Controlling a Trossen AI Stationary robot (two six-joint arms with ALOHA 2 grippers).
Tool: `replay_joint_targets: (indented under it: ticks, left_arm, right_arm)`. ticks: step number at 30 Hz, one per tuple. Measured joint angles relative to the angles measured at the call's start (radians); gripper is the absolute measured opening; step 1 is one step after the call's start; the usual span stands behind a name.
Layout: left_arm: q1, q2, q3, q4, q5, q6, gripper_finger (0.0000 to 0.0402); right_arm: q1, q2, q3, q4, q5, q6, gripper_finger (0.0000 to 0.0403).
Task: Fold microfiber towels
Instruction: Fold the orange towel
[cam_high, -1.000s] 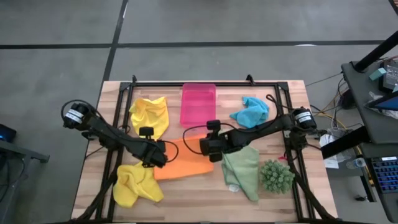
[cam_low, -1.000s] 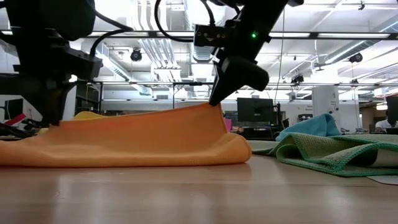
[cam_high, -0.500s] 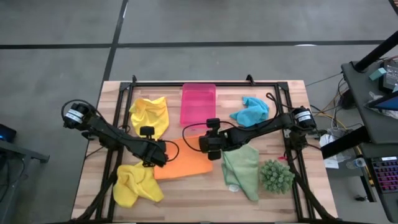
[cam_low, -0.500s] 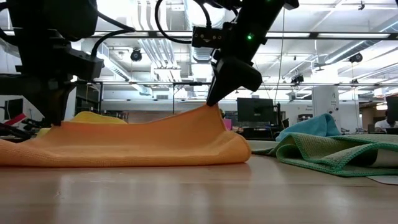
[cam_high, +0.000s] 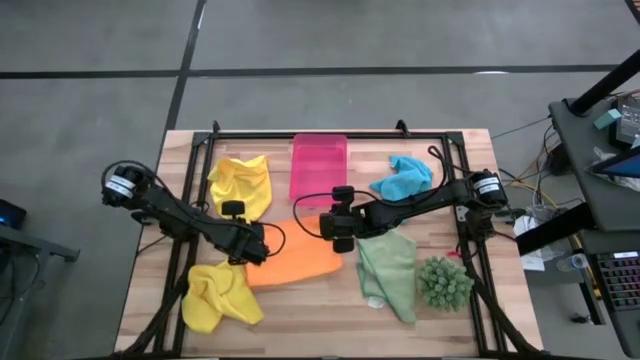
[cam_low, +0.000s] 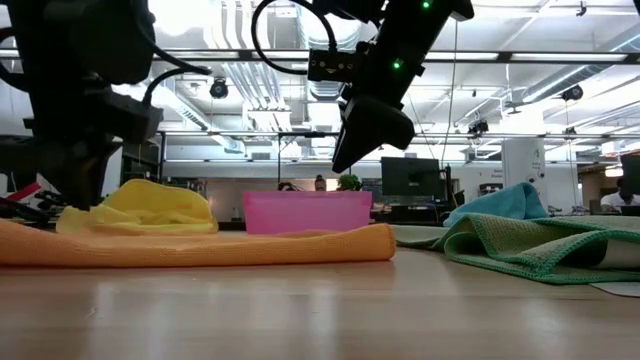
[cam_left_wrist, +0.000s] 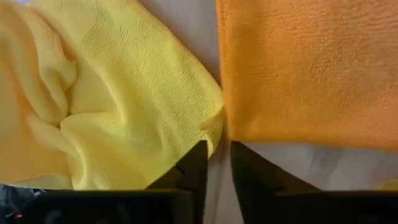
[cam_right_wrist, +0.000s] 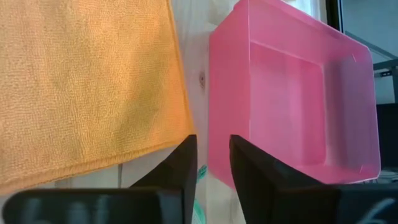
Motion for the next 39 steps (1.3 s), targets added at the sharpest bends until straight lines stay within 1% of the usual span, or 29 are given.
replay_joint_targets:
  ticks: [3, 6, 10, 12, 14, 15, 17, 20, 23, 27, 29, 32, 37, 39]
  left_arm:
    - [0.0, 0.0, -0.002, 0.001, -0.001, 0.003, 0.0097]
    - [0.0, 0.0, -0.002, 0.001, -0.028, 0.004, 0.0128]
    - [0.0, -0.002, 0.024, -0.008, -0.022, 0.007, 0.016]
    - [-0.001, -0.005, 0.05, -0.008, 0.028, 0.004, 0.0168]
    - [-0.001, -0.012, 0.079, 0.006, 0.106, -0.002, 0.017]
    - [-0.002, -0.016, 0.092, 0.027, 0.149, -0.005, 0.017]
    - [-0.01, -0.02, 0.104, 0.113, 0.192, -0.027, 0.0171]
    - [-0.034, -0.02, 0.1, 0.277, 0.209, -0.029, 0.0171]
    - [-0.056, -0.009, 0.089, 0.446, 0.21, -0.028, 0.0171]
    - [-0.071, -0.004, 0.087, 0.569, 0.203, -0.029, 0.0171]
    - [-0.075, -0.003, 0.086, 0.587, 0.183, -0.04, 0.0171]
    - [-0.076, -0.003, 0.086, 0.614, 0.161, -0.073, 0.0171]
    - [-0.081, -0.003, 0.069, 0.631, 0.158, -0.101, 0.0171]
    - [-0.086, -0.003, 0.063, 0.632, 0.156, -0.106, 0.0171]
  right_arm:
    - [0.0, 0.0, 0.0, 0.0, 0.0, 0.0, 0.0099]
    - [0.0, 0.0, 0.0, -0.001, 0.0, 0.003, 0.0103]
    - [0.006, -0.002, 0.0, -0.032, -0.001, 0.031, 0.0099]
    - [0.02, -0.008, 0.0, -0.048, -0.004, 0.056, 0.0094]
    - [0.041, -0.015, 0.0, -0.056, -0.01, 0.088, 0.0087]
    - [0.052, -0.016, 0.0, -0.057, -0.013, 0.109, 0.0083]
    - [0.078, -0.016, 0.0, -0.057, -0.036, 0.145, 0.0074]
    - [0.114, -0.011, 0.0, -0.051, -0.056, 0.241, 0.006]
    - [0.144, -0.006, -0.005, -0.052, -0.065, 0.39, 0.0048]
    - [0.157, -0.005, -0.011, -0.052, -0.099, 0.653, 0.0041]
    - [0.156, -0.005, -0.012, -0.052, -0.125, 0.728, 0.0047]
    - [0.155, -0.005, -0.03, -0.014, -0.129, 0.814, 0.007]
    - [0.143, -0.004, -0.071, 0.06, -0.129, 0.945, 0.0136]
    - [0.134, -0.004, -0.086, 0.074, -0.11, 1.001, 0.0167]
